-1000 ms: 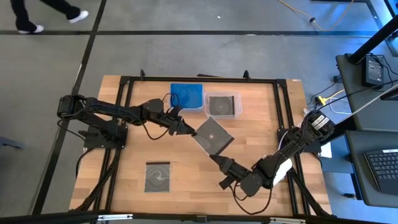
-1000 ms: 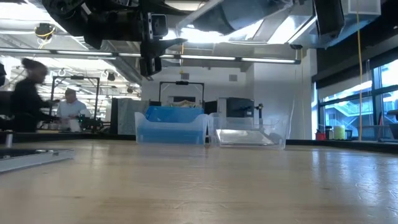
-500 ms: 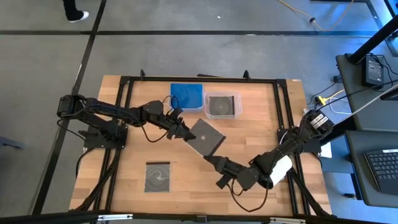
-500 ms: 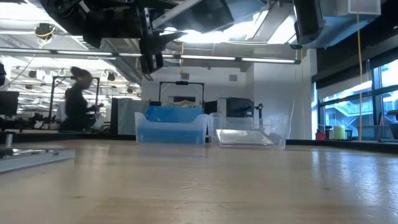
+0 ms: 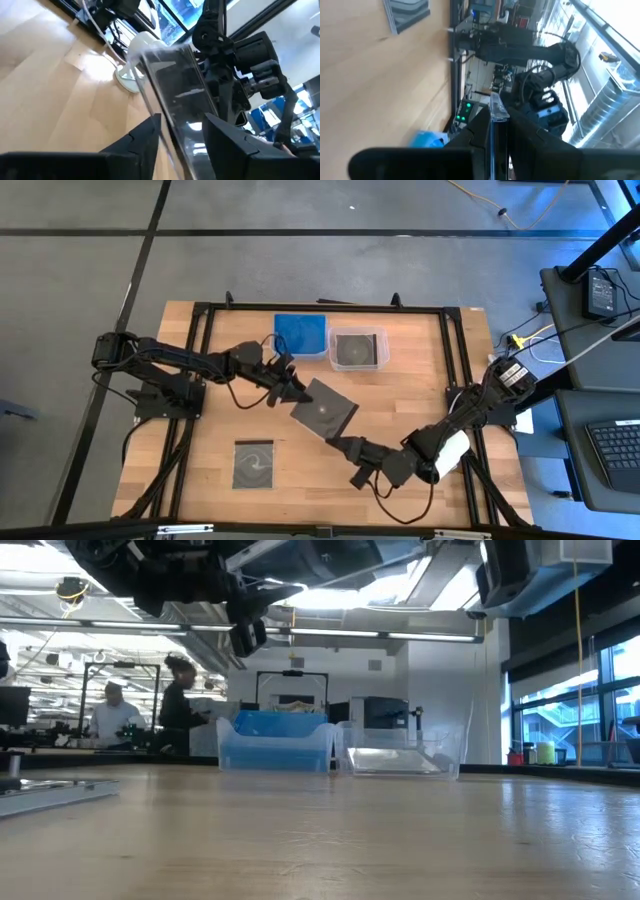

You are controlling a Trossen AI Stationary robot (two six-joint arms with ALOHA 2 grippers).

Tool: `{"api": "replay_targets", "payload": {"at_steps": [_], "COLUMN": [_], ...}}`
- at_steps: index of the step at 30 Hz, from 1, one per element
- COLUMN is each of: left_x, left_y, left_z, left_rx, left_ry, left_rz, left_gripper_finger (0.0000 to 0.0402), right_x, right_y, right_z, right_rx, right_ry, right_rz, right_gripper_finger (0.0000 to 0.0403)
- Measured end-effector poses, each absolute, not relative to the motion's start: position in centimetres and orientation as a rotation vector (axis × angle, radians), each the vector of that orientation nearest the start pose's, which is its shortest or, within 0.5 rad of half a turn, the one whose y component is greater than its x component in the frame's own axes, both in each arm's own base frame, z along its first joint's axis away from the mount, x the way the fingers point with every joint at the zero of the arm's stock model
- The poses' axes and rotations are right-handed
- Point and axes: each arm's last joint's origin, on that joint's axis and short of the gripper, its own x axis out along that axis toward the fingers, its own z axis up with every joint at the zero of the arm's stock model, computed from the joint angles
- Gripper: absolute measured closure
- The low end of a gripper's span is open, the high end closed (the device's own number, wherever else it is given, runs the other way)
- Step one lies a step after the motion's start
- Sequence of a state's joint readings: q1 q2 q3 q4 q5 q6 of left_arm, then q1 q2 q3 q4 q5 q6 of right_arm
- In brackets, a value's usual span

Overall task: Pick & place jewel cases by type
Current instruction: Put the right black CD case into the transparent bin

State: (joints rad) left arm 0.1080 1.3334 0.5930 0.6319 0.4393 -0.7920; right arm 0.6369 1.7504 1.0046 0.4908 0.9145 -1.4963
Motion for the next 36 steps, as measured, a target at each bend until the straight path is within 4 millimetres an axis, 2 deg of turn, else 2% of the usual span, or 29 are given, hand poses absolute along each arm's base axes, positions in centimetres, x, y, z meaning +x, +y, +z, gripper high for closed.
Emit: {"api": "replay_targets", "payload": {"at_steps": [11, 19, 26, 31, 36], "left_x": [27.25, 27.28, 27.29, 27.27, 27.27], "left_y": [1.7, 1.71, 1.74, 1.73, 1.71], "left_z": [23.01, 23.33, 23.34, 23.46, 23.45], "left_rx": [-0.8, -0.78, -0.766, -0.751, -0.748], "left_ry": [0.22, 0.185, 0.179, 0.171, 0.174], "left_rz": [-0.283, -0.295, -0.289, -0.297, -0.301], "left_gripper_finger": [0.0323, 0.0319, 0.0331, 0.0332, 0.0336], "right_x": [31.16, 31.18, 31.07, 31.06, 31.07], "right_y": [20.36, 20.36, 20.32, 20.29, 20.28], "right_z": [21.83, 21.84, 21.83, 21.81, 21.86], "right_rx": [-1.64, -1.62, -1.61, -1.538, -1.46], "right_ry": [0.322, 0.32, 0.352, 0.353, 0.345], "right_rz": [-0.028, -0.032, -0.073, -0.095, -0.115], "right_gripper_finger": [0.035, 0.035, 0.0348, 0.0313, 0.0238]}}
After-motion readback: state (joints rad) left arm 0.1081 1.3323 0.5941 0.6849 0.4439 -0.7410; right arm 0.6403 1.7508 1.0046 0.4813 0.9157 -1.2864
